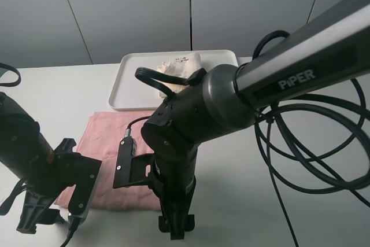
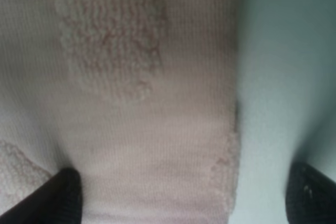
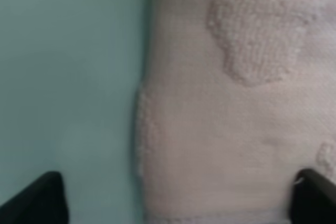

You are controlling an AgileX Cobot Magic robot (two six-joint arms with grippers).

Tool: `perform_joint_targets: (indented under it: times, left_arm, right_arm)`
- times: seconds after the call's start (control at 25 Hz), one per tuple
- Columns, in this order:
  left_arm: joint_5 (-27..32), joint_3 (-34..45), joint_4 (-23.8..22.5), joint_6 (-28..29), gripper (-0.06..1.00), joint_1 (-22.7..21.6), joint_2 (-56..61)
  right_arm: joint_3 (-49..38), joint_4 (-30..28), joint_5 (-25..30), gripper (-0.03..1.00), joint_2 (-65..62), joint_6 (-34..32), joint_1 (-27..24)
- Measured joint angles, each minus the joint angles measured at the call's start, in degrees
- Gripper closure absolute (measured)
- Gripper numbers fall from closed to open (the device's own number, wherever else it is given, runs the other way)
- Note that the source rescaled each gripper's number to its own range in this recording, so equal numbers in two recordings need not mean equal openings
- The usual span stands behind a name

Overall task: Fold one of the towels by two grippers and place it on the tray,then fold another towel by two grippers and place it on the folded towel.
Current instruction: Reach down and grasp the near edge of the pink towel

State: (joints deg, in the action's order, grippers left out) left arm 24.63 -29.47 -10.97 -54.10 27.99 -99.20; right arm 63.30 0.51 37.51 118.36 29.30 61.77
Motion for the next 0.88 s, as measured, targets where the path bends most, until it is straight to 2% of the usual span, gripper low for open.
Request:
perform_joint_targets:
  times: [0.32, 0.48, 0.56, 0.88]
  left_arm:
    - [0.00, 0.00, 0.00, 0.00, -0.06, 0.00, -0.12]
    - [0.00, 0.00, 0.00, 0.00, -0.06, 0.00, -0.12]
    - [0.00, 0.00, 0.00, 0.00, -0.06, 0.00, -0.12]
    - [-0.43, 0.00, -0.27, 1.98, -0.05, 0.00, -0.12]
  right_arm:
    - [0.00, -1.32, -0.67, 0.71, 0.04, -0.79, 0.00]
    - [0.10, -1.32, -0.90, 0.92, 0.13, -0.79, -0.10]
    - [0.10, -1.21, -0.90, 0.95, 0.13, -0.79, -0.10]
    - [0.10, -0.51, -0.90, 0.95, 0.13, -1.02, -0.10]
